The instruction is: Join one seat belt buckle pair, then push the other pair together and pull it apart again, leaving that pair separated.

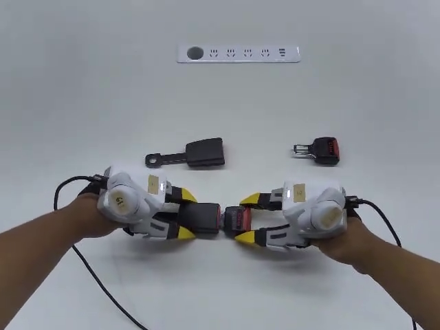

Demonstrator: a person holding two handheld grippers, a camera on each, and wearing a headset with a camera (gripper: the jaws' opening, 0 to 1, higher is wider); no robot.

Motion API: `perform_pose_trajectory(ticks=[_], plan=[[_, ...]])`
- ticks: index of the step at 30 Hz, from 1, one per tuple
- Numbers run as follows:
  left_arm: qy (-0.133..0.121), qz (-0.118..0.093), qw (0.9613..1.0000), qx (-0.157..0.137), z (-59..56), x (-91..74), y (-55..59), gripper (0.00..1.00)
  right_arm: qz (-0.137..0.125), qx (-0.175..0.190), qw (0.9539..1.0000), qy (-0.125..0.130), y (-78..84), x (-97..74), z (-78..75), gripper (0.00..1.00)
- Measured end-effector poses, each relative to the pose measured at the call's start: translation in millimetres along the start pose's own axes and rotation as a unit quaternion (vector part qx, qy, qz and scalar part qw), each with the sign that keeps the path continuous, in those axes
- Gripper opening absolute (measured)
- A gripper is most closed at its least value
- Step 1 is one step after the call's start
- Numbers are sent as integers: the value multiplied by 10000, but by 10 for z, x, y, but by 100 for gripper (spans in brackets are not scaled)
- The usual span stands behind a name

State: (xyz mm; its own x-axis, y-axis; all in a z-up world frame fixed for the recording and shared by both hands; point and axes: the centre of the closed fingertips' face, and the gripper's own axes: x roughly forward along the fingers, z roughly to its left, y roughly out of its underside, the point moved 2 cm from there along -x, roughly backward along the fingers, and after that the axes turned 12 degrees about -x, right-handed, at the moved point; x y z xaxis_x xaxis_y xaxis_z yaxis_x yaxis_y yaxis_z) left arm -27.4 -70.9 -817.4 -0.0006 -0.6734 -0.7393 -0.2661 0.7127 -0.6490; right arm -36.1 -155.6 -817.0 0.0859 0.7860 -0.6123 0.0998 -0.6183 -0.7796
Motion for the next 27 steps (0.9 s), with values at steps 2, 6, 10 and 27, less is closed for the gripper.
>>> perform_pose_trajectory(ticks=[2, 6, 10, 27], plan=[[-23, 68, 9999, -157, -6, -9, 6, 44, 22, 55, 9999, 104, -12, -11, -15, 48], [-215, 362, 9981, -448, 12, -63, 90, 63, -62, 220, 9993, 281, -68, -70, -64, 61], [-336, 10, 9976, -598, 32, -171, -25, 70, -285, 357, 9979, 461, -176, -163, -139, 74], [-1083, -539, 9913, -515, 545, -648, -438, 78, -58, 375, 9935, 1073, 118, -974, -703, 78]])
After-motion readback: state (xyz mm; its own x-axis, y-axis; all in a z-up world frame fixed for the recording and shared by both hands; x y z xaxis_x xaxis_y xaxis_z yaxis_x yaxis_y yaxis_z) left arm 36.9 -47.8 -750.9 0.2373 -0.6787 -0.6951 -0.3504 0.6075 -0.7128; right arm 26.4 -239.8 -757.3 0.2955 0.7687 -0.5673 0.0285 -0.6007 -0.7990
